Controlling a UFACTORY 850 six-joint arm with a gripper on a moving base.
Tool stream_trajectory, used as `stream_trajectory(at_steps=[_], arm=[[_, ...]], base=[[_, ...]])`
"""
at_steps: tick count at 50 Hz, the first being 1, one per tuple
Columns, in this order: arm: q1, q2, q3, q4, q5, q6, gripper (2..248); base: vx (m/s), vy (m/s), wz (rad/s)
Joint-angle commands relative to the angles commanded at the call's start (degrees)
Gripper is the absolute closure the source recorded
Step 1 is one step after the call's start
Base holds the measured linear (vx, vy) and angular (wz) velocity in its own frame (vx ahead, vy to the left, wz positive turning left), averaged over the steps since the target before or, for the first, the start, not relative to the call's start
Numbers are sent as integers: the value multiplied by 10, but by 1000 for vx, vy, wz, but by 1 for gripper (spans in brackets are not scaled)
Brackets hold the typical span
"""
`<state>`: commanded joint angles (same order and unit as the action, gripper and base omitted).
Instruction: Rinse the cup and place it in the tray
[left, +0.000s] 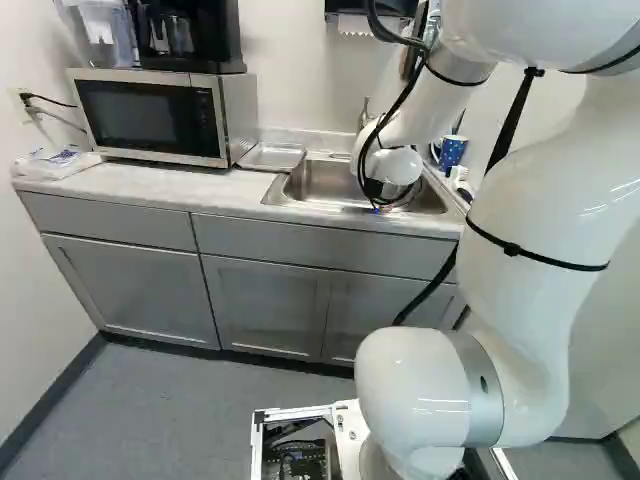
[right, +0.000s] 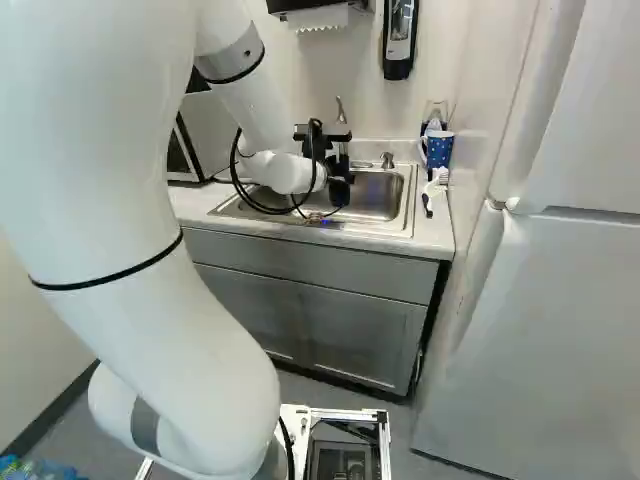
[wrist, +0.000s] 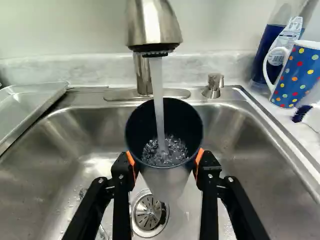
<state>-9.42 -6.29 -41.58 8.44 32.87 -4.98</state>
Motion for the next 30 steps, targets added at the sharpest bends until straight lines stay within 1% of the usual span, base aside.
stream_trajectory(at_steps=[30], arm=[[0, 0, 0, 0, 0, 0, 126]], base=[[0, 0, 0]])
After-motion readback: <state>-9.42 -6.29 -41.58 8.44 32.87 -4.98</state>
